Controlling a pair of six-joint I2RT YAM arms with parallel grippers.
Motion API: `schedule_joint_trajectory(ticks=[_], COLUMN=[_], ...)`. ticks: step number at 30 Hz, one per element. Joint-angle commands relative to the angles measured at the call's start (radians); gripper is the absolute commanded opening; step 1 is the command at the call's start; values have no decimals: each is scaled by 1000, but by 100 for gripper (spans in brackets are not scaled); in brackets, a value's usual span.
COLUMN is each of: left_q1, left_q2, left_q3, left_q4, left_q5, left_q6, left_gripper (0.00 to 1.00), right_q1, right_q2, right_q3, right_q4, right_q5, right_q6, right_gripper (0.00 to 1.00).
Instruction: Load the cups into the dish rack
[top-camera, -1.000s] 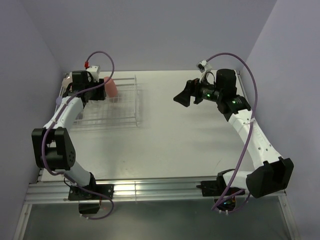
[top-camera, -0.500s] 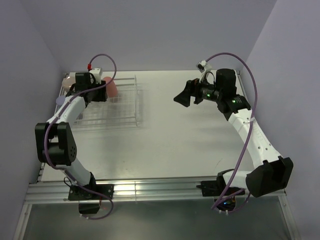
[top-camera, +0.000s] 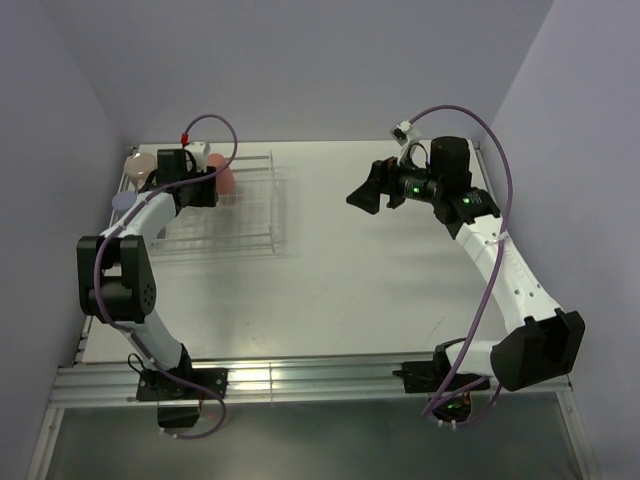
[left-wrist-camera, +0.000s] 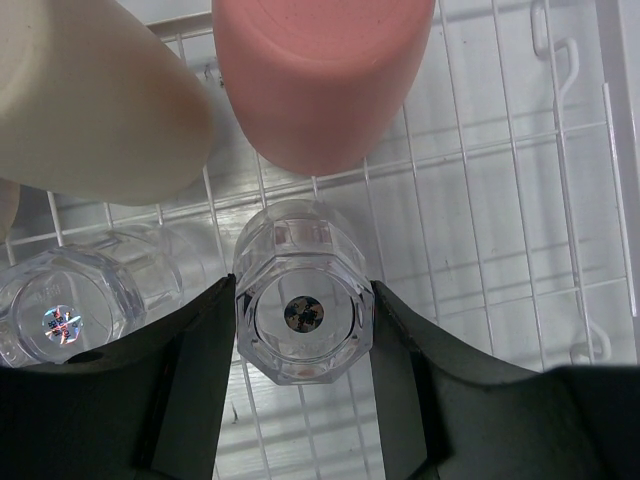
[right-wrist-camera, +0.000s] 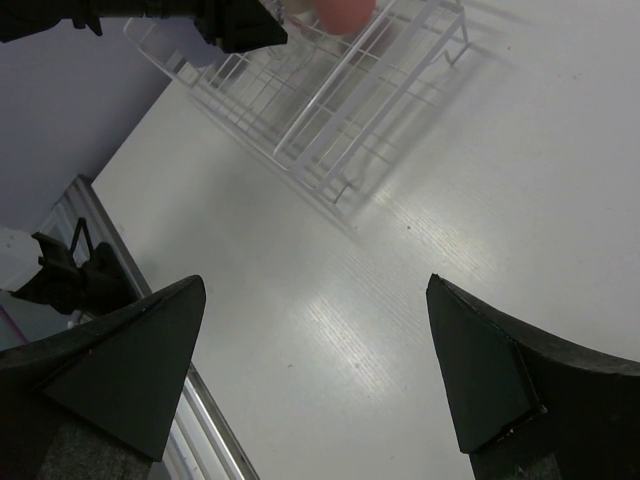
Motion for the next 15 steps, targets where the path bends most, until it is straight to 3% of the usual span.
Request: schedule_joint_trajectory(ticks=[1, 3, 4, 6, 8, 15], left_q1=[-2, -5, -5, -5, -5, -10], left_q2=[5, 2, 1, -4, -16, -130], left_q3=[8, 6, 8, 9, 11, 24], left_q4=[20, 19, 13, 5, -4, -32], left_q5=[8, 8, 5, 4, 7, 57], left_q6=[12, 13, 12, 15, 13, 18], left_gripper=[40, 48, 61, 74, 97, 99], right_q1=[-9, -10, -9, -9, -9, -9], right_q2=[7, 8, 10, 12, 12, -4], right_q3=[49, 51, 52, 54, 55, 55], right_q4=[3, 5, 3, 3, 2, -1], right_q5=[-23, -21, -23, -23, -24, -18], right_q6=[-6, -6, -6, -8, -8, -16], right_gripper=[100, 100, 100, 100, 100, 100])
